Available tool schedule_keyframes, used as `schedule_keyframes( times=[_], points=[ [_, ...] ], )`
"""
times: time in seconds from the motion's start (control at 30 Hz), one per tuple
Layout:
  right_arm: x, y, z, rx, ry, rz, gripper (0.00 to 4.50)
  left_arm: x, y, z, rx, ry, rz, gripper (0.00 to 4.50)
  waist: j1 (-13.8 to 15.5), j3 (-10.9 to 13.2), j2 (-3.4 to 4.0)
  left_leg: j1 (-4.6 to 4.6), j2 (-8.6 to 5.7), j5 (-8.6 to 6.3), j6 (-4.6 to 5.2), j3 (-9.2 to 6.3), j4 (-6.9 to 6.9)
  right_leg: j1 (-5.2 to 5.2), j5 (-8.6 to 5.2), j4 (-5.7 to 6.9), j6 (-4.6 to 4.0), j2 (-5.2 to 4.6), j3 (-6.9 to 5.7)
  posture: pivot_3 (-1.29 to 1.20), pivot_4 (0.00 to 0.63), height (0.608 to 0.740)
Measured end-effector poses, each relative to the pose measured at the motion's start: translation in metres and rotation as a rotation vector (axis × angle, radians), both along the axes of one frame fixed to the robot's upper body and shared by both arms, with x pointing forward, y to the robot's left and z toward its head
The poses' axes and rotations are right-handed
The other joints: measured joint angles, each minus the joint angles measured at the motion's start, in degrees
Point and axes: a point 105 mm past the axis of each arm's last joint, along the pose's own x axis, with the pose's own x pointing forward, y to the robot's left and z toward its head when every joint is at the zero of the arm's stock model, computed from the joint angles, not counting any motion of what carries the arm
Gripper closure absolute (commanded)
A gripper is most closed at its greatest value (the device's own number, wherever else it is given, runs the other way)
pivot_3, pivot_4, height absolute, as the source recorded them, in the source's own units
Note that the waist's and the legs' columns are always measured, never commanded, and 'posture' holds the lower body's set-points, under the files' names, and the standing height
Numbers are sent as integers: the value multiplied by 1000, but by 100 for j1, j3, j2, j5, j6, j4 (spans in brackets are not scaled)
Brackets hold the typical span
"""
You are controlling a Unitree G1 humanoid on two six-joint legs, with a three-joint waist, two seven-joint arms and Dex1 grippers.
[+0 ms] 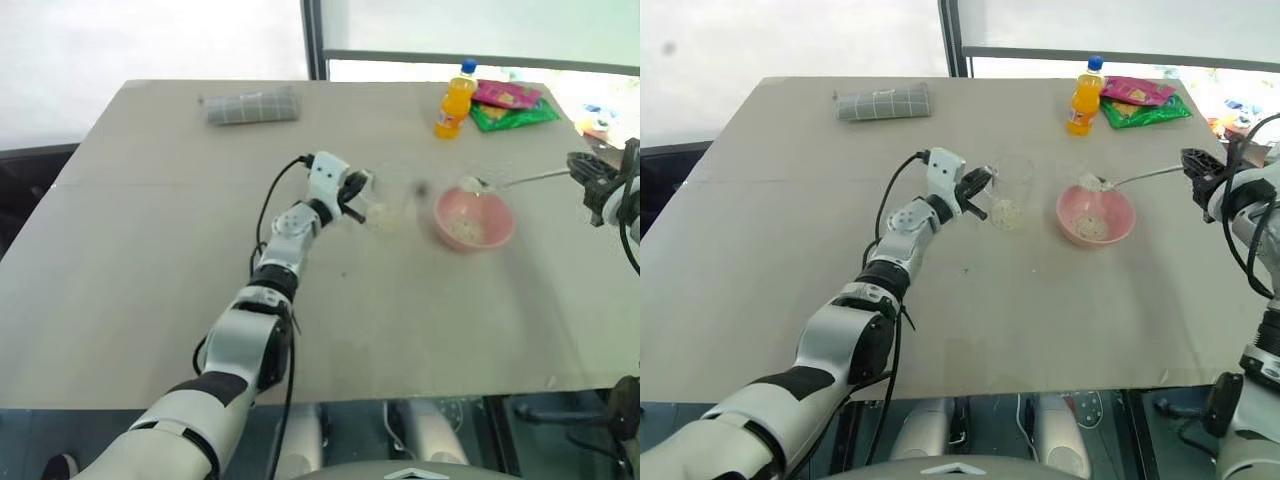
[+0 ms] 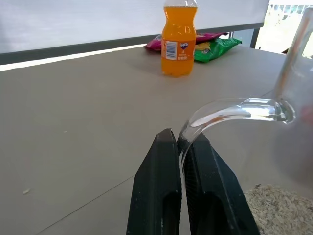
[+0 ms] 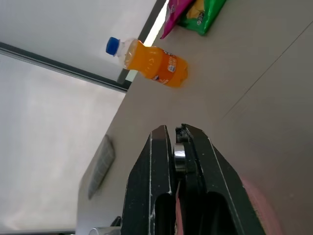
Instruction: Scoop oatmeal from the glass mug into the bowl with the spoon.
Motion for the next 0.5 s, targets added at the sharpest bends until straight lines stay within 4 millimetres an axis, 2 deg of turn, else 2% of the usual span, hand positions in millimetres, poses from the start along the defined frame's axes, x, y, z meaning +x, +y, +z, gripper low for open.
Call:
schedule_keyframes(
  times=[0.13, 0.37, 0.47, 0.5],
  points=[
    [4, 6, 0, -229, -1, 36, 4500, -2, 7, 0, -6, -13, 18, 4448, -11, -1, 2, 0, 0, 0, 0, 0, 0, -1, 0, -1, 1, 0, 2, 0, 150, 740],
    [14, 60, 17, -674, -114, 212, 4500, -5, 14, 0, -13, -19, 41, 4448, 8, -2, 4, -4, 0, 0, 0, -1, 4, -3, 0, -2, 1, 1, 0, 0, 150, 740],
    [13, 71, 28, -824, -164, 248, 4500, -6, 15, 0, -17, -15, 48, 4448, 16, -2, 3, -5, 0, 0, 0, -1, 5, -3, 0, -4, 1, 1, -1, 0, 150, 740],
    [10, 80, 34, -1010, -206, 284, 4500, -6, 17, 0, -16, -12, 55, 4448, 38, -2, 3, -10, 0, 0, 0, -6, 9, -3, 0, -6, 1, 0, -6, 0, 150, 740]
  ],
)
